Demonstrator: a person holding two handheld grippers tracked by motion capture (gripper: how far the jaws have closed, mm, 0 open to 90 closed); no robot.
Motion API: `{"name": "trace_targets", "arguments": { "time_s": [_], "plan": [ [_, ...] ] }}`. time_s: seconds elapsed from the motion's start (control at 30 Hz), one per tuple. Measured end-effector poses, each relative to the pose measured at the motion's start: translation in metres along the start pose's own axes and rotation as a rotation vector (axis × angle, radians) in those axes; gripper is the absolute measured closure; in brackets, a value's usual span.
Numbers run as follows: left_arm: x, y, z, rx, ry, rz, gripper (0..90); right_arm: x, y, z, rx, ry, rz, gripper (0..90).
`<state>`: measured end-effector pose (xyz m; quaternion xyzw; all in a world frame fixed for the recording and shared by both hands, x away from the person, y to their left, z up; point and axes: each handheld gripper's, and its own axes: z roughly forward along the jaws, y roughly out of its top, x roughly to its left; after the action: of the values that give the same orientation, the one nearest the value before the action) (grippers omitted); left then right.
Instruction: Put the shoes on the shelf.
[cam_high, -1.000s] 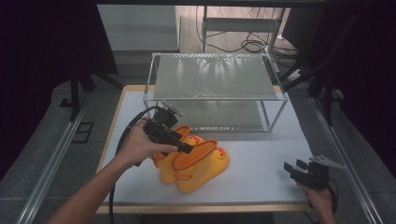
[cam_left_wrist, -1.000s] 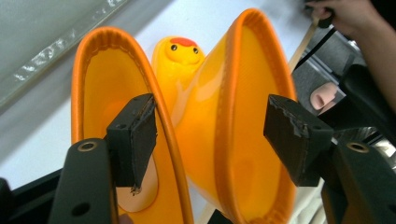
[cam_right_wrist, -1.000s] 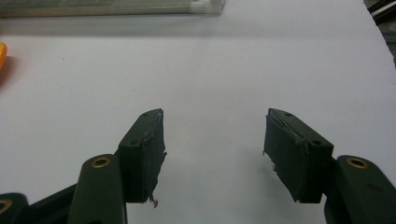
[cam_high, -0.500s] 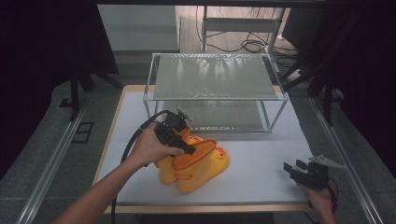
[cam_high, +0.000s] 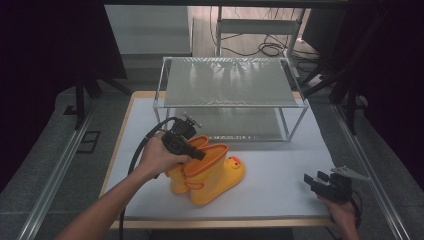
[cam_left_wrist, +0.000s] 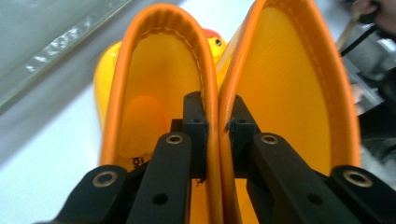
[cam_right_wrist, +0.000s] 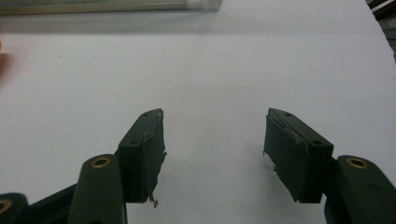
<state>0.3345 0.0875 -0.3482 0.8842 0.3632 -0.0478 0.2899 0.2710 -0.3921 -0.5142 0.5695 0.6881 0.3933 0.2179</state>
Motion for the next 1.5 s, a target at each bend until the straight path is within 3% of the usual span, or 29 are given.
{"name": "trace_targets", "arguments": {
  "time_s": [0.13,0.3,0.47,0.6,0.93,1.5],
  "plan": [
    [0.004,0.004,-0.002,-0.019,-0.033,-0.017,82.2,-0.001,0.000,-0.001,-0.005,-0.003,0.002,37.5],
    [-0.001,0.010,-0.008,-0.022,-0.046,-0.003,82.2,-0.003,0.000,-0.001,-0.010,-0.006,0.009,37.6],
    [-0.013,0.020,-0.020,-0.055,-0.067,0.015,82.2,-0.002,0.000,-0.001,-0.008,-0.006,0.002,37.6],
    [-0.025,0.032,-0.032,-0.076,-0.077,0.052,82.2,-0.002,0.001,-0.002,-0.006,-0.005,0.003,37.6],
    [-0.051,0.058,-0.040,-0.092,-0.093,0.106,82.2,-0.005,0.001,-0.004,-0.014,-0.008,0.013,37.6],
    [-0.079,0.102,-0.056,-0.144,-0.094,0.147,82.3,-0.007,0.000,-0.004,-0.025,-0.001,0.029,37.7]
  ]
}}
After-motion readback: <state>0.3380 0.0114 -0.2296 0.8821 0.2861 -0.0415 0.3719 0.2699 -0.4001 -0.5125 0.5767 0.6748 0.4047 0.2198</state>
